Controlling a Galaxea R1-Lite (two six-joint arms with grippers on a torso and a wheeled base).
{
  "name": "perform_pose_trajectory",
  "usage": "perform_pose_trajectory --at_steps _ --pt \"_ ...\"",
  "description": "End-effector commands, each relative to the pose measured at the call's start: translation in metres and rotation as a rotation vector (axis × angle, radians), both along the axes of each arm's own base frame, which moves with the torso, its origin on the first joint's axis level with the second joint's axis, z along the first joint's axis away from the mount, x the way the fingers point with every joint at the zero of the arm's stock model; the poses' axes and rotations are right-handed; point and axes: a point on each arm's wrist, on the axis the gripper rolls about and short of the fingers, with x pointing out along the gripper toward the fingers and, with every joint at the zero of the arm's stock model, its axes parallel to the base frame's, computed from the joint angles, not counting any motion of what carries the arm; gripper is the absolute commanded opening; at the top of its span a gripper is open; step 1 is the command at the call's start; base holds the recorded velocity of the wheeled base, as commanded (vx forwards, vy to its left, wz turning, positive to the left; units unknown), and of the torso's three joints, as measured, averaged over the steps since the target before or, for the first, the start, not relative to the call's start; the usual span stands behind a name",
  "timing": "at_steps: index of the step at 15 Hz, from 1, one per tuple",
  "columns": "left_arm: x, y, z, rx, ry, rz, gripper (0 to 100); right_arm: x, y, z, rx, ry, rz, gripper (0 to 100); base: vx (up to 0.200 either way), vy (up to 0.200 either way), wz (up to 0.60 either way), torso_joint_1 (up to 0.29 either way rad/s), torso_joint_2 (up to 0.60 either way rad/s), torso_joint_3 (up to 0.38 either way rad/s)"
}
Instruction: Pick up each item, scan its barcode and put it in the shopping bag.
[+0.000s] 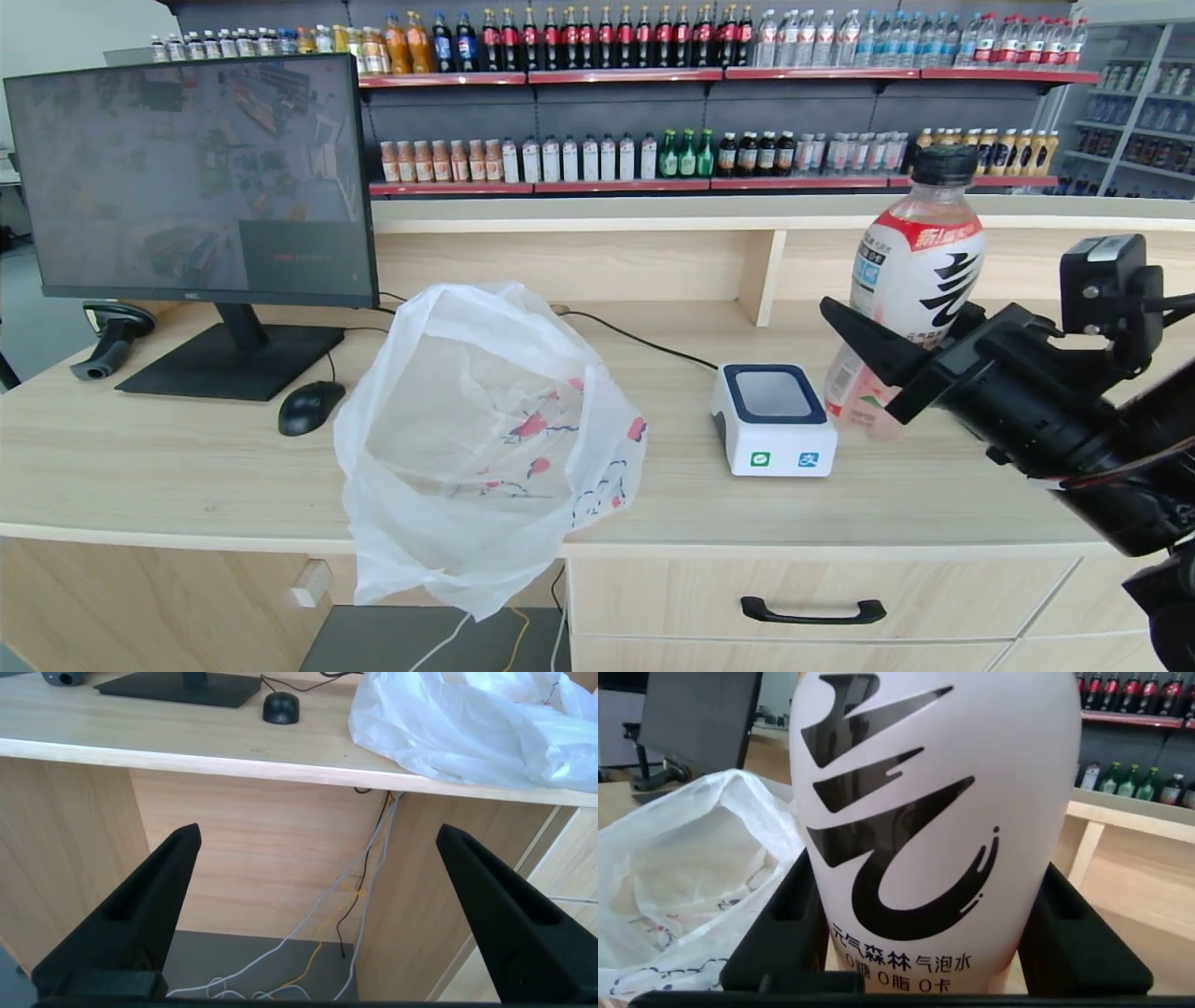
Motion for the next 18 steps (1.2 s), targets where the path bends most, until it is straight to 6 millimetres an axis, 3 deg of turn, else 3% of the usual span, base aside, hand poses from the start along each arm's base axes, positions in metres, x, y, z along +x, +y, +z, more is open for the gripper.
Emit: perform_pose_trajectory --at_steps 1,5,9,14,18 --pt "0.0 0.0 0.0 0.0 -0.001 0.0 100 0.016 0.01 -0.01 -0.048 0.001 -0.009 0 0.0 0.0 0.0 0.0 0.0 0.0" --pt "0.0 0.0 0.0 0.0 -0.001 0.0 100 0.036 0.037 0.02 -0.106 -0.213 -0.014 0 0.0 0.0 0.0 0.0 0.0 0.0" --pt "0.0 0.0 0.0 0.0 -0.001 0.0 100 0.038 0.042 0.025 -0.249 -0.346 -0.078 0 0.0 0.0 0.0 0.0 0.0 0.0" --pt "0.0 0.0 0.0 0.0 -0.001 0.0 100 0.035 0.031 0.01 -0.452 -0.405 -0.174 0 0.0 0.0 0.0 0.0 0.0 0.0" --pt "0.0 0.0 0.0 0.0 -0.001 0.0 100 0.032 0.036 0.004 -0.611 -0.507 -0.196 0 0.0 0.0 0.0 0.0 0.0 0.0"
